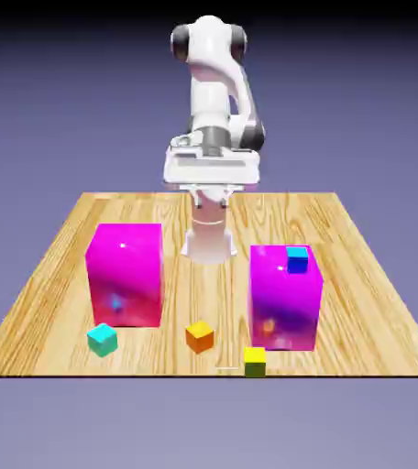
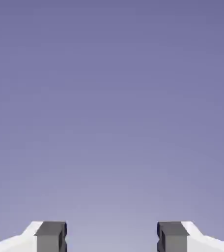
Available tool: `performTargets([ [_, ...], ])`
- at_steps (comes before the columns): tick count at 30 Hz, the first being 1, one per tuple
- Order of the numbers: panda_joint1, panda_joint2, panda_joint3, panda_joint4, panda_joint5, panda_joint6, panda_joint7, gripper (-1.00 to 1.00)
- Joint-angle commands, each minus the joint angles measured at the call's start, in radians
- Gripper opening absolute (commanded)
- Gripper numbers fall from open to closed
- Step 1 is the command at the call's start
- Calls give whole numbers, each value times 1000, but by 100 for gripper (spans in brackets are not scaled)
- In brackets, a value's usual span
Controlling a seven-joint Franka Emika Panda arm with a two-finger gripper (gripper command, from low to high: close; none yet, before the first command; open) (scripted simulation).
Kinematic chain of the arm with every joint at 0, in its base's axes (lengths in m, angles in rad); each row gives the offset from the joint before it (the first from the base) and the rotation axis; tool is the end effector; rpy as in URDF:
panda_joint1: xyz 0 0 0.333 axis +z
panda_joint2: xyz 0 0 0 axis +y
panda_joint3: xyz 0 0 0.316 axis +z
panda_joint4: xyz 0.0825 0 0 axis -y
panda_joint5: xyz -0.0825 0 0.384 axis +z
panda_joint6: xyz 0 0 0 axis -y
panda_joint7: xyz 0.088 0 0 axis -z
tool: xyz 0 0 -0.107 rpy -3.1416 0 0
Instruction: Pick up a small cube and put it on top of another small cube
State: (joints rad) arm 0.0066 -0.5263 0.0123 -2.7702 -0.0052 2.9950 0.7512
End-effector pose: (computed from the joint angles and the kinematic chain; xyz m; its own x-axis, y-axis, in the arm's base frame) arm 0.4015 0.0080 0.4546 0.5480 -0.6663 0.5057 -0.4837 -0.7457 -0.4582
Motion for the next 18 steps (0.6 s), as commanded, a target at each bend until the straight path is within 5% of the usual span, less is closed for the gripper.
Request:
performTargets([
  [1,-5,36,10,33,-4,-35,8,0],
  [18,-81,652,184,595,-78,-627,152,0],
])
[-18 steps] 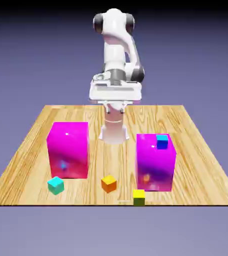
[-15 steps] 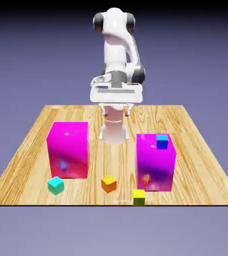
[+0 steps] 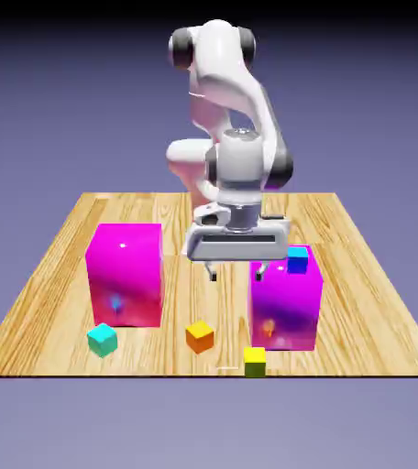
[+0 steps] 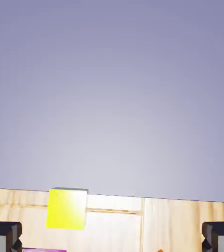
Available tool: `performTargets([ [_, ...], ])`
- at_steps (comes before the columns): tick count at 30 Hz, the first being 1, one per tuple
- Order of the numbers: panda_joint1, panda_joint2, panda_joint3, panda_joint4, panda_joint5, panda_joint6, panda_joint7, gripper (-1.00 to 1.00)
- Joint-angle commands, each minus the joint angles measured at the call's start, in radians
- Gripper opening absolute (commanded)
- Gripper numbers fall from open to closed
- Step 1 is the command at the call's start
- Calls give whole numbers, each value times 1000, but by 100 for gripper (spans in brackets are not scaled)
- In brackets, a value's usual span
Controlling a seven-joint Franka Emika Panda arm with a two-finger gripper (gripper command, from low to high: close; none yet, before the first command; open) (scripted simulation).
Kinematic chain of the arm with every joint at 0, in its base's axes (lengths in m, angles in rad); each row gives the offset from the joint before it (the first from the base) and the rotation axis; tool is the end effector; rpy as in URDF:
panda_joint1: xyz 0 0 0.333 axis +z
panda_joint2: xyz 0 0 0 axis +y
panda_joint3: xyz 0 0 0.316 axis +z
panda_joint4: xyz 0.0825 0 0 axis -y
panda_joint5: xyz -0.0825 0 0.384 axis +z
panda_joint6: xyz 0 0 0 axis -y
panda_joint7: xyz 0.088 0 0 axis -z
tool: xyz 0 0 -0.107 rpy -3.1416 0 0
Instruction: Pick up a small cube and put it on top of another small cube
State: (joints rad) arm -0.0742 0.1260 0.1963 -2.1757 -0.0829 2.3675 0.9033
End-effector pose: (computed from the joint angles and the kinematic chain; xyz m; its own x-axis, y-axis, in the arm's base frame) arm 0.5535 0.0659 0.3416 0.7451 -0.6632 0.0713 -0.6630 -0.7480 -0.0301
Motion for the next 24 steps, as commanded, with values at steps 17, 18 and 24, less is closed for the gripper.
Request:
performTargets([
  [17,-77,616,174,561,-73,-593,144,0],
  [18,-82,652,184,595,-78,-627,152,0],
  [24,-88,724,177,508,-102,-503,169,-100],
])
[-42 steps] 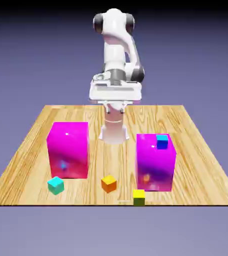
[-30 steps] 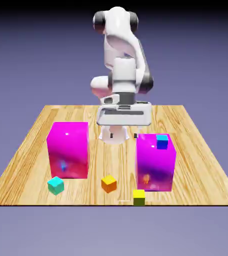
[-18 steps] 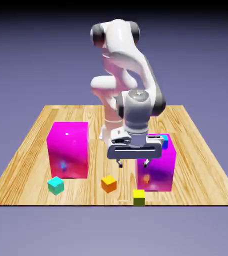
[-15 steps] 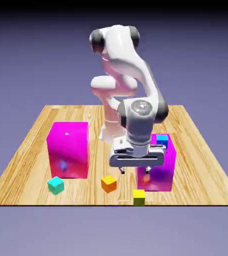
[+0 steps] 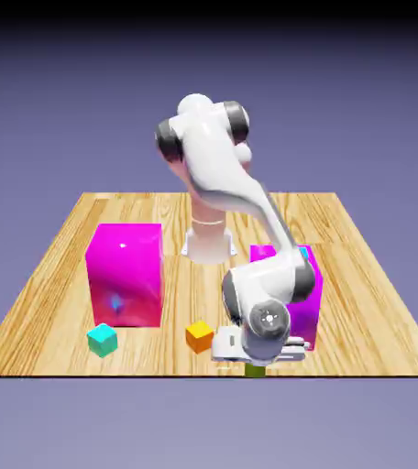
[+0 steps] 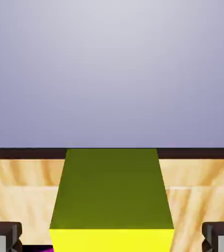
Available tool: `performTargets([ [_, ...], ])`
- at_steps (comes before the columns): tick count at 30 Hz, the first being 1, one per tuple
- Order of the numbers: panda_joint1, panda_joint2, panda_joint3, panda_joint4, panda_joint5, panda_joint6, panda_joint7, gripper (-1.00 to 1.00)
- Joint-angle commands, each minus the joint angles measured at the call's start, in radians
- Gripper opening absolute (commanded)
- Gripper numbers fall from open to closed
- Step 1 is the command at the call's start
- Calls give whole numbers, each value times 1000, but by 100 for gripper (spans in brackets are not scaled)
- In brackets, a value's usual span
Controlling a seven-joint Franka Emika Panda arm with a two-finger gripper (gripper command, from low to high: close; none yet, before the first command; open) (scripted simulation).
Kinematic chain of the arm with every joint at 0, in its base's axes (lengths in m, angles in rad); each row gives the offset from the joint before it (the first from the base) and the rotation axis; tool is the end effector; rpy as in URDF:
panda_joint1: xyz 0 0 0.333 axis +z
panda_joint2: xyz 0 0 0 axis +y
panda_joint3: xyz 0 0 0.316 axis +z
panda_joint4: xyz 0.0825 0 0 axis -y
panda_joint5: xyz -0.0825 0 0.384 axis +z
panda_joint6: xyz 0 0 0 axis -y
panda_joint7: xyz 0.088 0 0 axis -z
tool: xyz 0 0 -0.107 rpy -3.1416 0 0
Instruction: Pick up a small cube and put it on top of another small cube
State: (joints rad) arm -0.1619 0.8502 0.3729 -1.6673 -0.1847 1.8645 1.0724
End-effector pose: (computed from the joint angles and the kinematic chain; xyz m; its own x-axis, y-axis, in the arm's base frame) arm 0.5908 0.1043 0.1045 0.5818 -0.7071 -0.4019 -0.5816 -0.7071 0.4021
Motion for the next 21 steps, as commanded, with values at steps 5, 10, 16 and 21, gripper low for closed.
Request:
performTargets([
  [5,12,-58,-3,95,24,-148,-27,-100],
  [10,106,-209,-184,-80,57,-104,-190,-100],
  [16,219,-391,-401,-290,96,-52,-387,-100],
  [21,244,-406,-458,-399,104,49,-435,-100],
])
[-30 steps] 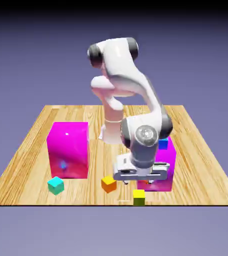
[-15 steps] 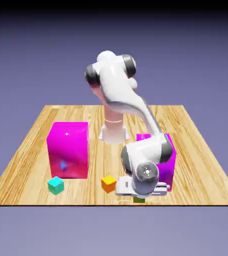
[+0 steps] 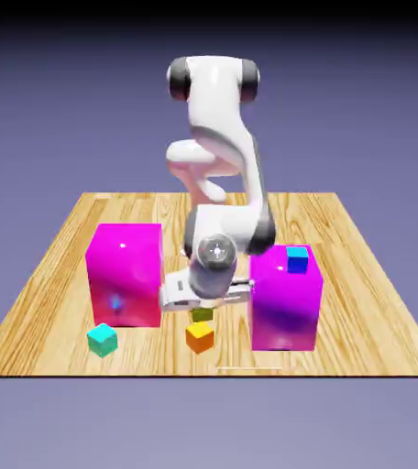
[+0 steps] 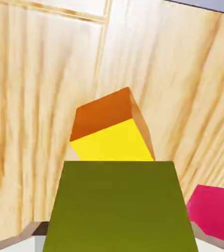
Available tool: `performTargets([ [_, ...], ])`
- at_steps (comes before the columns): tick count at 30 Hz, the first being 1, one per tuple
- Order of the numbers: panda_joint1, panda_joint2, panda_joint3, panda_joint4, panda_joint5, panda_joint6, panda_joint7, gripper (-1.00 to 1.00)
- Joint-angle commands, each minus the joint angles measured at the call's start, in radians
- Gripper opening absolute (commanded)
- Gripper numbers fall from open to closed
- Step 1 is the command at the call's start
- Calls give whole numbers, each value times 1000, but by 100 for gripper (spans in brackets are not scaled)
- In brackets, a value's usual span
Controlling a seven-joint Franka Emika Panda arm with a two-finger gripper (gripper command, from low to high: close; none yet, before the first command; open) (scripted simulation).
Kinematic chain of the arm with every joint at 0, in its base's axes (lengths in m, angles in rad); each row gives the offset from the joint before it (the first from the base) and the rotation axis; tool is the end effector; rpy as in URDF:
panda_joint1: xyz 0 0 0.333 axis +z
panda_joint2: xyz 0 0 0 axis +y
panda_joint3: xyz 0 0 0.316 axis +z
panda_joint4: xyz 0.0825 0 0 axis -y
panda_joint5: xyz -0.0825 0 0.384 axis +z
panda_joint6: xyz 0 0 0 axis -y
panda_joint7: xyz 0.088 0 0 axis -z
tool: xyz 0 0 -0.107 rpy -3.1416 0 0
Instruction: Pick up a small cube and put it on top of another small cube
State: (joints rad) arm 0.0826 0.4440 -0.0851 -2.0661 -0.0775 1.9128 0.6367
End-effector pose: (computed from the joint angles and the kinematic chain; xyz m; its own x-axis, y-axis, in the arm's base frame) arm 0.5165 -0.0080 0.1849 0.7053 -0.5830 -0.4034 -0.4368 -0.8055 0.4005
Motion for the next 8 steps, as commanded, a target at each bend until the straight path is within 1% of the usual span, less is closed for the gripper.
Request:
performTargets([
  [1,-2,16,-1,-28,-4,44,2,-100],
  [2,-3,28,-1,-50,-5,79,3,-100],
  [3,-3,28,-1,-50,-5,79,3,100],
  [4,-3,28,-1,-50,-5,79,3,100],
  [8,4,-31,1,55,-1,-87,-2,100],
])
